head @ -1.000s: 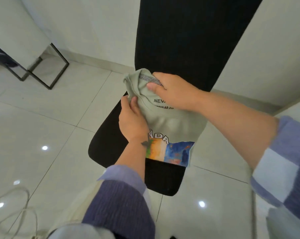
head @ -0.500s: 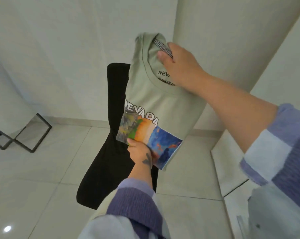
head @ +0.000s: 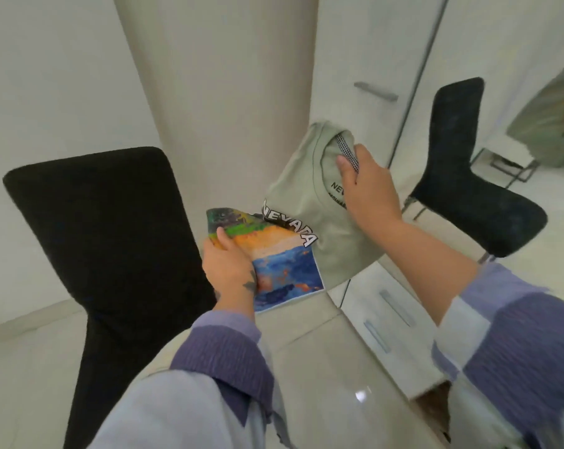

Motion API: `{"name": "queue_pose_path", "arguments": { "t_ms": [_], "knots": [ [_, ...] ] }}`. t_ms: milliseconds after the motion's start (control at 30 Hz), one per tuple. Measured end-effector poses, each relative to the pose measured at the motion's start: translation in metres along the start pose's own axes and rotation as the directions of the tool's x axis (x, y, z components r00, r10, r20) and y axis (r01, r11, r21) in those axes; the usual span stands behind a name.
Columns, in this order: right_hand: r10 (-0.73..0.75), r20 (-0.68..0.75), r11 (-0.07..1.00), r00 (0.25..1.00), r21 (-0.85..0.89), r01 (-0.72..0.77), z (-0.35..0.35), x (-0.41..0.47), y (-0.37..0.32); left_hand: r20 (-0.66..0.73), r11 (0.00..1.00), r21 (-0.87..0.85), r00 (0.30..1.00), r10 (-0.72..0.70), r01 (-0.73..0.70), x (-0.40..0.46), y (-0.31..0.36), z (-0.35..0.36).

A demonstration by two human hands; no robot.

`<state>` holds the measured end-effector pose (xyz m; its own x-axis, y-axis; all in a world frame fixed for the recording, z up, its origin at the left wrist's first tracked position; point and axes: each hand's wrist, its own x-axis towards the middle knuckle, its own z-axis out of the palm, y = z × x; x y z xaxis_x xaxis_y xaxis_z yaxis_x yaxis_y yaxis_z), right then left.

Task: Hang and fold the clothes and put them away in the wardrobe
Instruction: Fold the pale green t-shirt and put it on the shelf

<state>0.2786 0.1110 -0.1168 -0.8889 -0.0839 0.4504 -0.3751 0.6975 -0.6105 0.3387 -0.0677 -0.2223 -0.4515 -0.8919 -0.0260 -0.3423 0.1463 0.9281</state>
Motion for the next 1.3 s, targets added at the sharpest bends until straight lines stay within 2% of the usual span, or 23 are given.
{"name": "queue_pose_path", "arguments": {
  "t_ms": [100, 233, 400, 633, 800, 933, 1033, 1133, 1300],
  "knots": [
    [0.172, -0.105, 0.984, 0.979, -0.033, -0.177, -0.032, -0.024, 0.051, 0.133, 0.993, 0.008, 0.984, 0.119, -0.121, -0.037, 0.008, 0.035],
    [0.323, -0.275, 0.931, 0.906, -0.079, -0.356, -0.080, -0.060, 0.119, 0.313, 0.974, -0.031, 0.924, 0.221, -0.222, -0.100, 0.018, 0.083],
    [0.473, -0.449, 0.807, 0.758, -0.125, -0.577, -0.148, -0.119, 0.191, 0.492, 0.943, -0.034, 0.816, 0.305, -0.332, -0.190, 0.025, 0.128],
    [0.606, -0.612, 0.630, 0.508, -0.021, -0.776, -0.232, -0.206, 0.275, 0.674, 0.890, -0.092, 0.631, 0.385, -0.446, -0.324, 0.028, 0.174],
    [0.666, -0.677, 0.505, 0.313, 0.100, -0.858, -0.293, -0.255, 0.327, 0.770, 0.851, -0.180, 0.467, 0.434, -0.494, -0.405, 0.036, 0.206],
    [0.681, -0.707, 0.446, 0.189, 0.196, -0.873, -0.327, -0.276, 0.364, 0.776, 0.815, -0.192, 0.425, 0.467, -0.546, -0.449, 0.030, 0.236],
    [0.683, -0.713, 0.442, 0.160, 0.229, -0.867, -0.339, -0.285, 0.394, 0.766, 0.787, -0.222, 0.396, 0.506, -0.576, -0.470, 0.031, 0.261],
    [0.683, -0.718, 0.455, 0.133, 0.277, -0.846, -0.340, -0.284, 0.431, 0.754, 0.781, -0.241, 0.396, 0.525, -0.577, -0.486, 0.027, 0.300],
    [0.681, -0.730, 0.432, 0.056, 0.339, -0.835, -0.321, -0.290, 0.508, 0.763, 0.764, -0.219, 0.382, 0.522, -0.606, -0.505, -0.008, 0.371]
  ]
}}
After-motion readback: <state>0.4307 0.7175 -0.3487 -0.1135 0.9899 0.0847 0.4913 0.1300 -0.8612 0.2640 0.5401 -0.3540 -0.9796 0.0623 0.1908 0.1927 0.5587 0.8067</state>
